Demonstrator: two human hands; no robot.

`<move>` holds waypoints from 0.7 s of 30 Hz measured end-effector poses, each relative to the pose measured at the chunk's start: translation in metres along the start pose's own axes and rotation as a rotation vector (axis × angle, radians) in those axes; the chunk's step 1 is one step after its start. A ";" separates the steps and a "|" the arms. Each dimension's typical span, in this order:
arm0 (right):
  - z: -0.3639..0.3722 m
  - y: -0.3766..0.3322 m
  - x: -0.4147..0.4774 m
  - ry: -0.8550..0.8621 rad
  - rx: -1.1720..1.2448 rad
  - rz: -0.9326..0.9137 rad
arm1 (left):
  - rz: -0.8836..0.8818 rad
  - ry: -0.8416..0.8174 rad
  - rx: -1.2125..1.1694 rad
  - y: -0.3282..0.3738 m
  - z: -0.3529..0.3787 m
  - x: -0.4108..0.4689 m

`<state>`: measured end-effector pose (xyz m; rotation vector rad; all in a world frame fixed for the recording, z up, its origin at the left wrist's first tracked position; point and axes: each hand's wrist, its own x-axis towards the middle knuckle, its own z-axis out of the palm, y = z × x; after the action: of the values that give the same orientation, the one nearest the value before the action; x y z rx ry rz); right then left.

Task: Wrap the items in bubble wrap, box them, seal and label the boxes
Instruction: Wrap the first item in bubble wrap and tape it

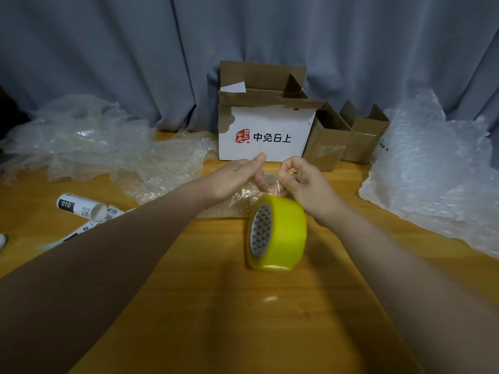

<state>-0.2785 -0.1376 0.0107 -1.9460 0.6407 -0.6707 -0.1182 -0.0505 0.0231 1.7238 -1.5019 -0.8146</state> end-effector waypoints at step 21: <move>0.002 -0.028 -0.026 -0.016 0.160 0.548 | 0.061 0.140 0.266 -0.006 0.010 0.009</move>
<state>-0.2913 -0.1073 0.0300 -1.5275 1.0254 -0.3472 -0.1224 -0.0602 0.0126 1.8730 -1.6140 -0.4678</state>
